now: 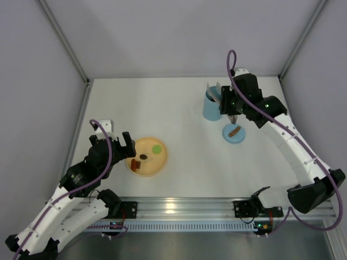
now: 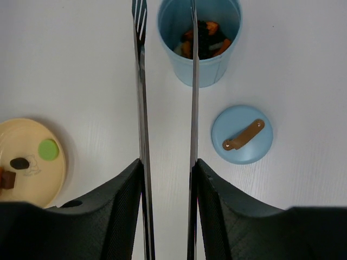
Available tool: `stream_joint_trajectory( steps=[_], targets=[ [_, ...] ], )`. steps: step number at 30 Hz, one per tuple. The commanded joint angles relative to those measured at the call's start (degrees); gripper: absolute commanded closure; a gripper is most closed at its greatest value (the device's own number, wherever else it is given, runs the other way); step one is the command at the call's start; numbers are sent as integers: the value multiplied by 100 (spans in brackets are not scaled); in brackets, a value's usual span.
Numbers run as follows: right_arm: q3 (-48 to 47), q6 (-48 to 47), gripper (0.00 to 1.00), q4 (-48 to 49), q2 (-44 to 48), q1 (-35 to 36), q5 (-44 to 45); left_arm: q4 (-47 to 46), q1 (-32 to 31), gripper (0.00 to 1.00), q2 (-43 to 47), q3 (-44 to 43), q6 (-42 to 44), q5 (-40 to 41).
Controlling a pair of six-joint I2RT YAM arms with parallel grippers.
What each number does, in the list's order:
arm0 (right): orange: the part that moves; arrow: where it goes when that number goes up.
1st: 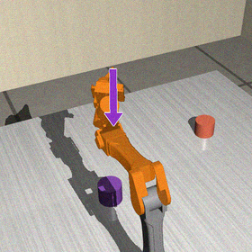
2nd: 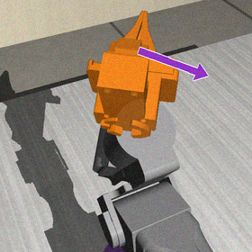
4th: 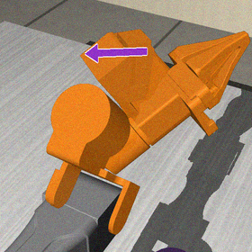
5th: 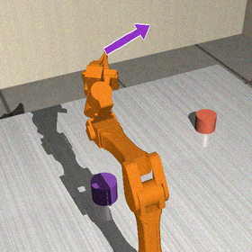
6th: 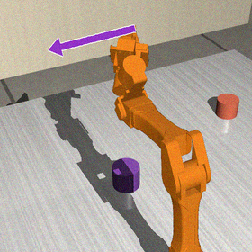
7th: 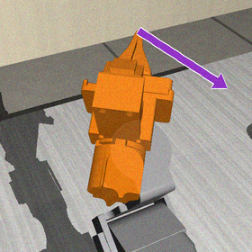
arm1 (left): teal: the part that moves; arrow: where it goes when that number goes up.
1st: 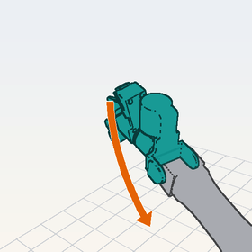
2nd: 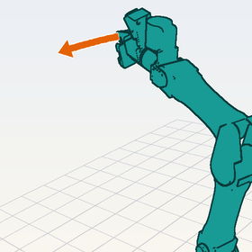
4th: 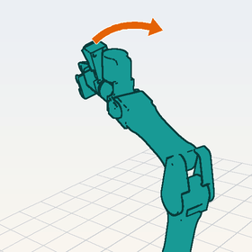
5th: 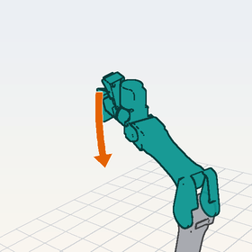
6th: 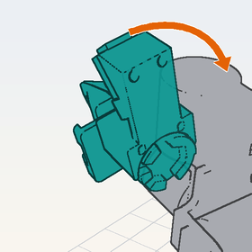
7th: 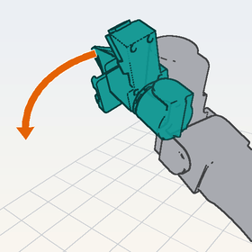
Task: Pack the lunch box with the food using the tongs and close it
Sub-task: Place the fake food in the packing box, then pick up the fake food from the plate.
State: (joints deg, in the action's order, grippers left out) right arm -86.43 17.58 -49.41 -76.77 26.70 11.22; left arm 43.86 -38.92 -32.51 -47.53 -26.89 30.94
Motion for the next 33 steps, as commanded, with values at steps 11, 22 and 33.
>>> stream_joint_trajectory(
  steps=[11,22,33],
  targets=[
    [205,473,58,221,137,2804,345,-44,-28,1,-27,-11,-26,88],
    [294,623,57,845,-988,4132,152,-44,-28,1,-18,-11,-26,97],
    [65,632,57,1003,-1885,4493,47,-44,-28,1,-1,-20,-44,105]
  ],
)
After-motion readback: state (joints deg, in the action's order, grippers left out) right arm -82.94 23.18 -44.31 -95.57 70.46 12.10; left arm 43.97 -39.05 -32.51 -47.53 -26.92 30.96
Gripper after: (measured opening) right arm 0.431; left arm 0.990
